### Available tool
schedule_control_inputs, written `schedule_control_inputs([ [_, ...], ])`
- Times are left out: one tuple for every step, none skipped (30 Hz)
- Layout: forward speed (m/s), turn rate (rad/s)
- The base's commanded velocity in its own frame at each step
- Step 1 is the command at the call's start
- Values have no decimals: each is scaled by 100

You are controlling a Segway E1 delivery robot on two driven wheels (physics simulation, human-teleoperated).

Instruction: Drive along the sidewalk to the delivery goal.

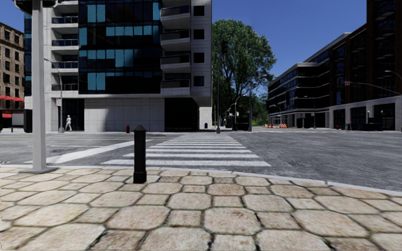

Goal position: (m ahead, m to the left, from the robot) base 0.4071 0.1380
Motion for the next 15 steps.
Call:
schedule_control_inputs([
  [0, 0],
  [0, 0],
  [0, 0],
  [0, 0],
  [0, 0],
  [0, 0],
  [0, 0],
  [0, 0],
  [0, 0],
  [0, 0],
  [0, 0],
  [0, 0],
  [0, 0],
  [0, 0],
  [0, 0],
])
